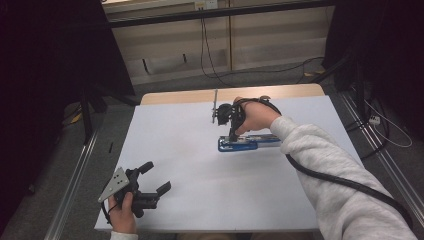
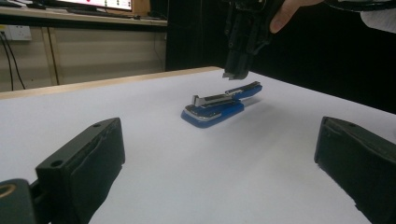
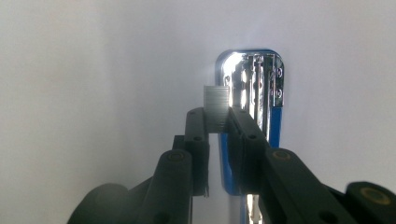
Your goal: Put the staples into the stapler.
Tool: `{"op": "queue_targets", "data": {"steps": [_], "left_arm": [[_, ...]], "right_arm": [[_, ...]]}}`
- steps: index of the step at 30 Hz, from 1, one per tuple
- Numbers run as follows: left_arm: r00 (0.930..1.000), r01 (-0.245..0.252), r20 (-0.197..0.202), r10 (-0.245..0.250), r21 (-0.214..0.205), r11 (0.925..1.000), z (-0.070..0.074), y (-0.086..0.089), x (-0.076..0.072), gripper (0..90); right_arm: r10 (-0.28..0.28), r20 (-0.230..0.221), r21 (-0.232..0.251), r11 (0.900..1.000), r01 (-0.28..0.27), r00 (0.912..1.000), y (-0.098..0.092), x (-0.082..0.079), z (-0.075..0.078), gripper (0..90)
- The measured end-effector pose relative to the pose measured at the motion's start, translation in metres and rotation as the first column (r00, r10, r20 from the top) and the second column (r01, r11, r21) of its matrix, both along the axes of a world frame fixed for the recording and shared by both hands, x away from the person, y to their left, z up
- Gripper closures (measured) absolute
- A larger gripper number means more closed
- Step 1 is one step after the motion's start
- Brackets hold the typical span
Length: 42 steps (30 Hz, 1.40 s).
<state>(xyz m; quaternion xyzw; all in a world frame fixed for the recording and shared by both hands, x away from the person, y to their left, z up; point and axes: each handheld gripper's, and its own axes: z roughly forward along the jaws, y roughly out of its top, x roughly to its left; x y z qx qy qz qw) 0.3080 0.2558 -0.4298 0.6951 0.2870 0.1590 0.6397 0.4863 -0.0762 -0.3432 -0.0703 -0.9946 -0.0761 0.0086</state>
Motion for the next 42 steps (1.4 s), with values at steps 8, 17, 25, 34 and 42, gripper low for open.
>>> {"op": "queue_targets", "data": {"steps": [8, 17, 25, 34, 42], "left_arm": [[1.0, -0.003, 0.005, 0.003, 0.0, 1.0, 0.0, 0.001, 0.0, 1.7], [1.0, -0.002, 0.006, 0.002, -0.008, 1.0, 0.002, 0.001, 0.002, 1.7], [1.0, 0.0, 0.001, 0.0, -0.001, 1.0, 0.002, 0.001, 0.001, 1.7], [1.0, 0.001, 0.002, -0.001, 0.004, 1.0, 0.003, 0.003, -0.001, 1.6], [1.0, 0.005, 0.0, -0.005, 0.011, 0.9999, 0.003, 0.002, -0.001, 1.6]], "right_arm": [[-0.016, 0.009, 0.016, 0.9997, 0.016, 0.9998, -0.003, 0.003, 0.002, 78.6], [-0.03, 0.014, 0.015, 0.9994, 0.03, 0.9994, -0.004, 0.008, 0.004, 78.6], [-0.028, 0.022, 0.016, 0.9995, 0.027, 0.9994, -0.002, 0.011, 0.004, 78.6], [-0.033, 0.037, 0.014, 0.9994, 0.033, 0.9988, 0.001, 0.015, 0.003, 78.6], [-0.051, 0.042, 0.024, 0.9985, 0.05, 0.9978, 0.0, 0.018, 0.005, 78.6]]}}
